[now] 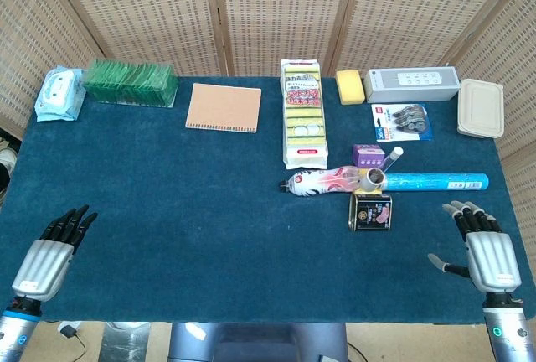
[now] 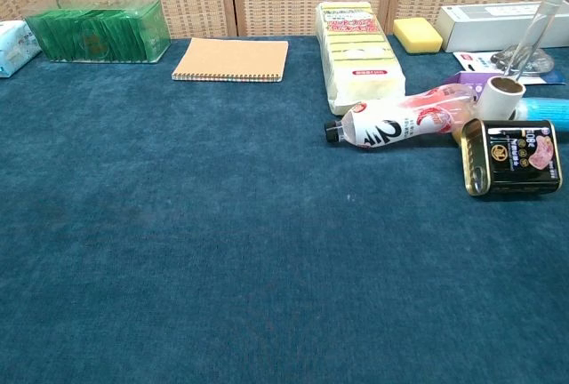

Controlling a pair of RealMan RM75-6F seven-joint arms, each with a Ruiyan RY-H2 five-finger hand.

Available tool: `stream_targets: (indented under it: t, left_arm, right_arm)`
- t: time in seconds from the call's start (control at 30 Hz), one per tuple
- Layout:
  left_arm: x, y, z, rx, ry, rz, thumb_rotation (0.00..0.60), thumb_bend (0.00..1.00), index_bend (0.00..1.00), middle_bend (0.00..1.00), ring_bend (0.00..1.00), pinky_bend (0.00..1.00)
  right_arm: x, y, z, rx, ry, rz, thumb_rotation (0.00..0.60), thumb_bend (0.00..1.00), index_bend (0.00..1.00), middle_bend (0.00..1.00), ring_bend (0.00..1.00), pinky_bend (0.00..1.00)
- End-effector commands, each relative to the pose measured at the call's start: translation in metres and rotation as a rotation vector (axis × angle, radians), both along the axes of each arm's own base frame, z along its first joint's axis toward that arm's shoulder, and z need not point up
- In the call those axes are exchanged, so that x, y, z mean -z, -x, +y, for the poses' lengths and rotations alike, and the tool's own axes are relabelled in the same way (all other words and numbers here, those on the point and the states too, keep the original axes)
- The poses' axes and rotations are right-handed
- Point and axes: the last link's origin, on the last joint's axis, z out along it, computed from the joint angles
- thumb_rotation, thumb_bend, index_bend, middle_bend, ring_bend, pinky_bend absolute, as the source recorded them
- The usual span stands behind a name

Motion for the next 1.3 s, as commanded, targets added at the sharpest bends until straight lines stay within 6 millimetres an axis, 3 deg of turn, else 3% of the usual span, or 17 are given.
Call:
stream_targets:
  t: [0.03,0.43,0.8,0.93,1.17,1.3]
  left_arm:
    - [-0.001,0.0,-0.001,-0.003,-0.005,-0.002,0.6,0.2,0.03,0.02,0.01,0.13]
    - [-0.003,0.001,-0.004,-0.019,-0.028,-0.003,0.6,0.2,0.03,0.02,0.01,0.13]
    - [0.0,0.0,-0.004,-0.007,-0.012,0.005,0.6,0.2,0.03,0.02,0.01,0.14]
    - [0.003,-0.001,-0.004,0.007,0.0,0.009,0.6,0.2,0.03,0.02,0.01,0.14]
    - [0.019,-0.006,-0.006,0.066,0.026,0.001,0.6,0.2,0.03,0.02,0.01,0.19]
    - [0.031,-0.009,-0.004,0.098,0.036,-0.022,0.6,0.2,0.03,0.02,0.01,0.21]
  right_arm:
    - [0.001,-0.001,-0.001,-0.004,-0.003,-0.002,0.459,0.12,0.18,0.21,0.18,0.25]
    - [0.015,-0.006,-0.017,-0.025,-0.006,-0.078,0.46,0.12,0.18,0.22,0.19,0.27]
    - [0.042,-0.007,-0.043,-0.04,0.021,-0.2,0.461,0.13,0.18,0.22,0.2,0.29]
    - [0.042,-0.003,-0.054,-0.034,0.054,-0.265,0.461,0.15,0.18,0.22,0.21,0.3]
    - [0.05,-0.012,-0.083,-0.01,0.062,-0.363,0.459,0.15,0.18,0.24,0.23,0.32]
    - [0.054,-0.021,-0.093,-0.039,0.081,-0.388,0.46,0.15,0.19,0.28,0.3,0.37]
